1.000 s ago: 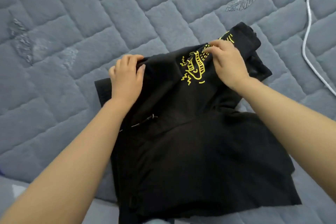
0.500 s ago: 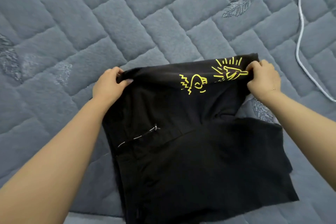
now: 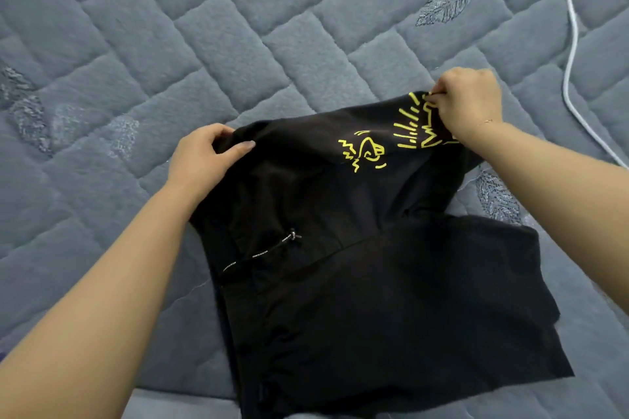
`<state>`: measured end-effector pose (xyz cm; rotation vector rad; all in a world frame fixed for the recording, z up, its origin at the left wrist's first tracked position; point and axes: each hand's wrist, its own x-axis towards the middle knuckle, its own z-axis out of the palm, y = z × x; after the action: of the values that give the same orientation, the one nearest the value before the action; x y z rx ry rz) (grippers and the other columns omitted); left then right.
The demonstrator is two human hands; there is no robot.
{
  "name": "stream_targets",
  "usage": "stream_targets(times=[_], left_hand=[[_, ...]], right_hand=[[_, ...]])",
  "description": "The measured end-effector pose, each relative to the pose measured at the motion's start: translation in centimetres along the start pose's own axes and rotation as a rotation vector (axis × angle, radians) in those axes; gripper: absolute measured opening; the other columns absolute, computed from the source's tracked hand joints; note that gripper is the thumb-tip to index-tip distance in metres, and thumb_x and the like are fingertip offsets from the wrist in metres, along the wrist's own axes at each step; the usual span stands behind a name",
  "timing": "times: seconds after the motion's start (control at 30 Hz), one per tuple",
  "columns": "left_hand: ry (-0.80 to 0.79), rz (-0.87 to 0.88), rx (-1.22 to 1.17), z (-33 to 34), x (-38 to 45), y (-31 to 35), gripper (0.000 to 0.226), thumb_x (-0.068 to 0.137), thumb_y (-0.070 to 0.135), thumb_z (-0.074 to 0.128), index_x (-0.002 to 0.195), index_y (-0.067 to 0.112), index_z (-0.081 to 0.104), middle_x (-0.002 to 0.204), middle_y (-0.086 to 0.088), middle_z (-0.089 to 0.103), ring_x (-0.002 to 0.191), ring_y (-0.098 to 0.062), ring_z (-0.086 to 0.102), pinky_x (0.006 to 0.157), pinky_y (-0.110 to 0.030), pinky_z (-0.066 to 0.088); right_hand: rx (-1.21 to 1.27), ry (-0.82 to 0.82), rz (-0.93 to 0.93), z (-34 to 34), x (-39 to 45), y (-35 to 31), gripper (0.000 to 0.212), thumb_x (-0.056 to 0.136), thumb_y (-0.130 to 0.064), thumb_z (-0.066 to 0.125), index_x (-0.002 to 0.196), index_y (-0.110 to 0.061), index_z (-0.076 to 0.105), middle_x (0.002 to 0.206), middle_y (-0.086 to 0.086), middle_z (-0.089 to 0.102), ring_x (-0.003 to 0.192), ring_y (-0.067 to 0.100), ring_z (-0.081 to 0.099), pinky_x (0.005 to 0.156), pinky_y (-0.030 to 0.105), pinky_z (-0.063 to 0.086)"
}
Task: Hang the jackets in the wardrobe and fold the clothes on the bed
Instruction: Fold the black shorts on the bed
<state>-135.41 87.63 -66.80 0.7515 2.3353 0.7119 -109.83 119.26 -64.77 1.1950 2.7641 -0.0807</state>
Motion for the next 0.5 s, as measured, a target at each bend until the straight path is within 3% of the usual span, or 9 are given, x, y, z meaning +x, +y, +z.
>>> stream_targets(times=[0.07, 0.17, 0.33, 0.4, 0.5], left_hand=[[0.012, 0.057, 0.031, -0.6, -1.3, 0.6, 0.028, 0.076, 0.055, 0.074, 0.092, 0.033, 0.066, 0.091, 0.013, 0.064, 0.087, -0.009, 0.06, 0.078, -0.032, 0.047], [0.06, 0.182, 0.128, -1.7, -4.6, 2.1, 0.027, 0.077, 0.051, 0.075, 0.095, 0.034, 0.064, 0.09, 0.018, 0.058, 0.086, -0.006, 0.054, 0.073, -0.03, 0.04], [0.049, 0.289, 0.17, -2.6, -13.8, 5.1, 0.039, 0.074, 0.05, 0.079, 0.104, 0.038, 0.058, 0.094, 0.023, 0.059, 0.086, 0.004, 0.053, 0.072, -0.022, 0.041], [0.021, 0.347, 0.208, -1.8, -18.6, 5.6, 0.032, 0.073, 0.031, 0.077, 0.097, 0.034, 0.056, 0.085, 0.016, 0.06, 0.079, -0.005, 0.056, 0.066, -0.023, 0.04], [-0.047, 0.315, 0.318, 0.9, -25.8, 5.2, 0.041, 0.057, -0.002, 0.074, 0.084, 0.021, 0.055, 0.069, 0.012, 0.048, 0.064, -0.017, 0.049, 0.056, -0.027, 0.031]], right_hand=[[0.021, 0.148, -0.014, -1.7, -0.3, 0.9, 0.02, 0.093, -0.02, 0.058, 0.095, -0.002, 0.067, 0.098, 0.023, 0.067, 0.097, 0.042, 0.057, 0.087, 0.044, 0.034], [0.059, 0.271, -0.039, -4.5, -1.7, 2.8, 0.019, 0.096, -0.018, 0.05, 0.098, -0.001, 0.059, 0.091, 0.03, 0.064, 0.088, 0.045, 0.056, 0.088, 0.044, 0.033], [0.09, 0.28, -0.13, -6.9, -10.1, 6.4, 0.028, 0.101, -0.025, 0.043, 0.101, -0.005, 0.063, 0.087, 0.023, 0.063, 0.087, 0.04, 0.055, 0.091, 0.04, 0.03], [0.142, 0.304, -0.228, -7.0, -15.7, 7.8, 0.027, 0.1, -0.02, 0.045, 0.099, -0.002, 0.064, 0.082, 0.02, 0.061, 0.081, 0.038, 0.054, 0.088, 0.042, 0.032], [0.146, 0.245, -0.371, -6.2, -24.1, 10.1, 0.029, 0.099, -0.018, 0.041, 0.093, -0.001, 0.065, 0.074, 0.014, 0.059, 0.07, 0.036, 0.058, 0.083, 0.042, 0.033]])
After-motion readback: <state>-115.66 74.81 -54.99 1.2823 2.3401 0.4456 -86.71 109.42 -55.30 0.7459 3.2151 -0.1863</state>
